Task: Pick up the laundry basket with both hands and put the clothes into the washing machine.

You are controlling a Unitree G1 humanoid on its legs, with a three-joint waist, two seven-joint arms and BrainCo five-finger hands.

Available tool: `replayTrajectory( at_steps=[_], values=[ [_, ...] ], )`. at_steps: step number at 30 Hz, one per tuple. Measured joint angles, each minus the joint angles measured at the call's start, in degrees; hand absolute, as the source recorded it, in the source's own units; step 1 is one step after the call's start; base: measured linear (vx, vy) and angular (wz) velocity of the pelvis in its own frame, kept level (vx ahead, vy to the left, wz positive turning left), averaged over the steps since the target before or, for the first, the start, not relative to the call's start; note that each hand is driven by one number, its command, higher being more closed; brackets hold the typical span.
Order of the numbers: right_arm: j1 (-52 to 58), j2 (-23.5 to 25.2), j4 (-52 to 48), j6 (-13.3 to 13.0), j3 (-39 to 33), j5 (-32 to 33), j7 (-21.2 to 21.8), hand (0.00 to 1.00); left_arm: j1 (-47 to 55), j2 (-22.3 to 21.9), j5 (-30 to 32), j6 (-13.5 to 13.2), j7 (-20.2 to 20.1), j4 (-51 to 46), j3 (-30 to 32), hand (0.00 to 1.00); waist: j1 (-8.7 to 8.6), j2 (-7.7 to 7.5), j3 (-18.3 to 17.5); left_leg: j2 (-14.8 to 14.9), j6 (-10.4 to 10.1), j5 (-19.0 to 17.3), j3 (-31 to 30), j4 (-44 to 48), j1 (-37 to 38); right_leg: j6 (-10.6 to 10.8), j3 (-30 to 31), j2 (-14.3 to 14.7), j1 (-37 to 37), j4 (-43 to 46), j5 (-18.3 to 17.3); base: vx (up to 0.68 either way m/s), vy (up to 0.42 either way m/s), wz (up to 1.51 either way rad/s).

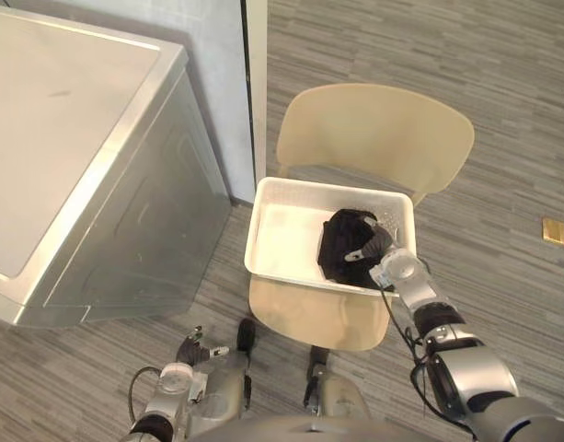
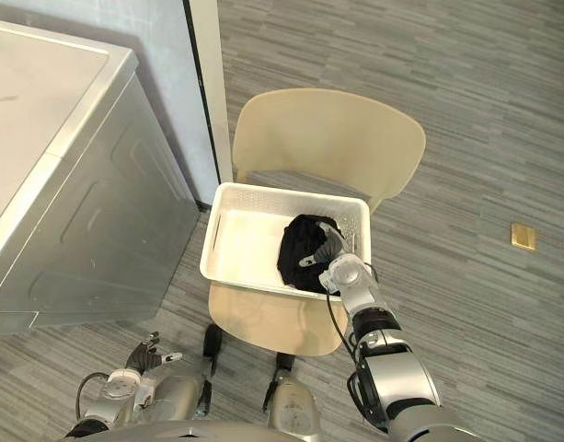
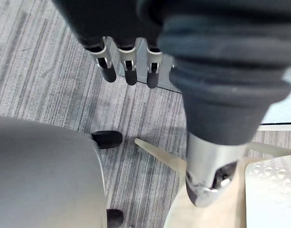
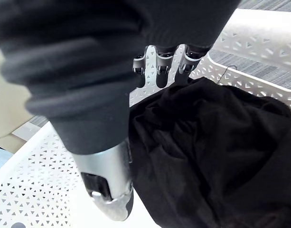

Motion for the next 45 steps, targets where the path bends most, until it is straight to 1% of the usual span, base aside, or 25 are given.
replayTrajectory(
  at_steps=[4, 7, 9, 12, 13, 16, 17, 20, 25, 28, 31, 33, 36, 38, 39, 42, 45],
  values=[
    [-3.75, 0.0, 3.38, 0.26, -1.77, 0.01, -1.3, 0.0, -0.64, -0.32, -0.14, -0.43, 1.18, 0.02, 0.41, 0.0, 0.0, 0.7, 1.36, 0.1, 0.2, 0.93, -0.19, -0.02, -2.17, -0.29, -0.2, 0.21, -2.03, -0.16, 0.8, -0.05, -0.017, 0.02],
    [-6.61, -0.4, 6.83, 0.44, -2.79, -0.02, -1.93, 0.0, -1.87, -0.39, -1.08, -0.32, 1.59, 0.08, 0.48, 0.0, -0.02, 1.25, 3.63, 0.12, -0.03, 1.5, -0.32, -0.05, -2.61, -0.44, -0.53, 0.34, -2.1, -0.88, 1.65, -0.05, -0.019, 0.01],
    [-7.58, -0.56, 8.22, 0.81, -2.88, 0.0, -2.08, 0.0, -2.15, -0.4, -1.02, -0.32, 2.19, 0.06, 0.45, 0.0, 0.01, 1.41, 3.78, 0.14, 0.1, 1.94, -0.34, -0.29, -3.87, -0.57, -0.56, 0.49, -2.99, -1.55, 2.17, -0.04, -0.02, 0.01],
    [-9.96, -0.9, 10.89, 1.28, -4.75, 0.83, -2.47, 0.0, -2.99, -0.43, -1.08, -0.32, 2.33, 0.01, 0.44, 0.0, -0.14, 1.85, 5.2, 0.13, 0.12, 2.51, -0.61, -0.35, -4.85, -0.74, -0.64, 0.54, -3.75, -1.86, 2.82, -0.01, -0.014, 0.03],
    [-10.61, -1.32, 11.81, 1.34, -4.95, 2.14, -2.47, 0.0, -3.29, -0.42, -1.09, -0.34, 2.36, -0.01, 0.44, 0.0, -0.12, 1.98, 5.71, 0.13, 0.08, 2.61, -0.61, -0.37, -4.94, -0.74, -0.64, 0.55, -3.77, -2.02, 3.0, 0.0, -0.023, 0.03],
    [-12.35, -2.36, 12.51, 1.31, -5.03, 2.94, -2.48, 0.0, -3.83, -0.42, -1.1, -0.31, 2.65, -0.21, 0.39, 0.0, -0.18, 2.19, 6.38, 0.11, -0.09, 2.95, -0.67, -0.38, -6.15, -0.81, -0.65, 0.57, -4.95, -2.16, 3.39, 0.0, 0.0, 0.0],
    [-13.52, -2.8, 13.44, 1.27, -5.19, 2.93, -2.49, 0.0, -3.83, -0.42, -1.1, -0.3, 2.82, -0.6, 0.36, 0.0, -0.24, 2.26, 6.44, 0.12, -0.01, 3.22, -0.63, -0.39, -7.01, -0.87, -0.64, 0.6, -5.76, -2.26, 3.6, 0.0, 0.0, 0.0],
    [-16.22, -4.4, 14.47, 1.33, -6.92, 2.93, -3.25, 0.0, -4.07, -0.49, -1.23, -0.5, 3.59, -2.49, -0.03, 0.0, -0.25, 2.72, 8.69, 0.11, 0.04, 3.76, -0.74, -0.38, -7.92, -1.07, -0.67, 0.71, -6.17, -3.19, 4.55, 0.0, 0.0, 0.0],
    [-20.84, -7.85, 17.19, 1.28, -6.9, 2.95, -3.76, 0.0, -4.33, -0.54, -2.67, -0.8, 3.84, -5.05, -0.89, 0.0, -0.11, 3.54, 10.49, 0.11, 0.21, 4.41, -0.95, -0.39, -10.3, -1.3, -0.8, 0.72, -8.27, -3.67, 5.77, 0.0, -0.006, 0.0],
    [-23.15, -8.96, 18.29, 1.3, -5.96, 2.95, -4.17, 0.0, -4.33, -0.52, -3.5, -0.86, 4.45, -6.27, -1.33, 0.0, 0.1, 3.63, 10.55, 0.13, 0.2, 4.75, -1.06, -0.39, -12.2, -1.38, -0.86, 0.74, -10.08, -3.66, 6.12, 0.0, 0.0, 0.0],
    [-24.83, -9.84, 18.5, 1.31, -5.02, 2.97, -5.77, 0.0, -4.39, -0.55, -3.56, -0.87, 4.83, -6.68, -1.88, 0.0, 0.31, 3.77, 10.66, 0.1, 0.39, 5.2, -1.16, -0.34, -14.02, -1.38, -0.92, 0.73, -11.85, -3.72, 6.56, 0.0, 0.0, 0.0],
    [-24.97, -10.29, 18.61, 1.34, -4.39, 2.97, -6.11, 0.0, -4.7, -0.6, -3.76, -0.85, 5.09, -6.64, -1.91, 0.0, 0.44, 4.16, 10.9, 0.06, 0.41, 5.33, -1.51, -0.06, -14.25, -1.4, -1.22, 0.74, -11.88, -3.77, 6.6, 0.03, 0.014, 0.06],
    [-25.58, -10.48, 19.54, 1.32, -3.09, 2.95, -6.32, 0.0, -4.77, -0.6, -4.09, -0.86, 6.12, -6.65, -1.9, 0.0, 0.63, 4.21, 10.92, 0.09, 0.27, 5.43, -1.64, -0.09, -15.07, -1.46, -1.31, 0.76, -12.7, -3.69, 6.65, 0.01, 0.008, 0.02],
    [-26.54, -11.12, 20.07, 1.24, -2.12, 2.94, -6.87, 0.0, -5.46, -0.68, -4.66, -0.86, 6.23, -6.64, -1.9, 0.0, 0.63, 4.62, 11.13, 0.09, 0.08, 5.46, -2.04, -0.12, -16.18, -1.55, -1.75, 0.8, -13.57, -3.72, 6.72, 0.0, 0.015, 0.09],
    [-26.63, -11.61, 20.17, 1.22, -2.08, 2.95, -7.62, 0.0, -6.21, -0.93, -4.93, -0.74, 6.3, -6.54, -1.9, 0.0, 0.66, 5.12, 11.38, 0.08, 0.03, 5.6, -2.51, -0.11, -16.51, -1.57, -2.28, 0.81, -13.65, -3.72, 6.74, 0.0, 0.018, 0.11],
    [-26.63, -12.01, 20.48, 1.33, -1.6, 2.92, -8.47, 0.0, -6.55, -1.34, -5.67, -0.88, 6.96, -6.69, -1.86, 0.0, 1.49, 5.19, 11.42, 0.09, -0.01, 5.64, -2.55, -0.07, -16.62, -1.59, -2.33, 0.83, -13.73, -3.72, 6.75, 0.0, 0.008, 0.03],
    [-26.63, -12.06, 20.46, 1.31, -0.62, 2.92, -8.76, 0.0, -6.65, -1.77, -5.73, -0.88, 7.4, -6.71, -1.89, 0.0, 1.57, 5.19, 11.42, 0.08, -0.06, 5.69, -2.69, -0.07, -16.9, -1.6, -2.44, 0.83, -13.94, -3.72, 6.75, 0.03, 0.025, 0.02]
  ],
)
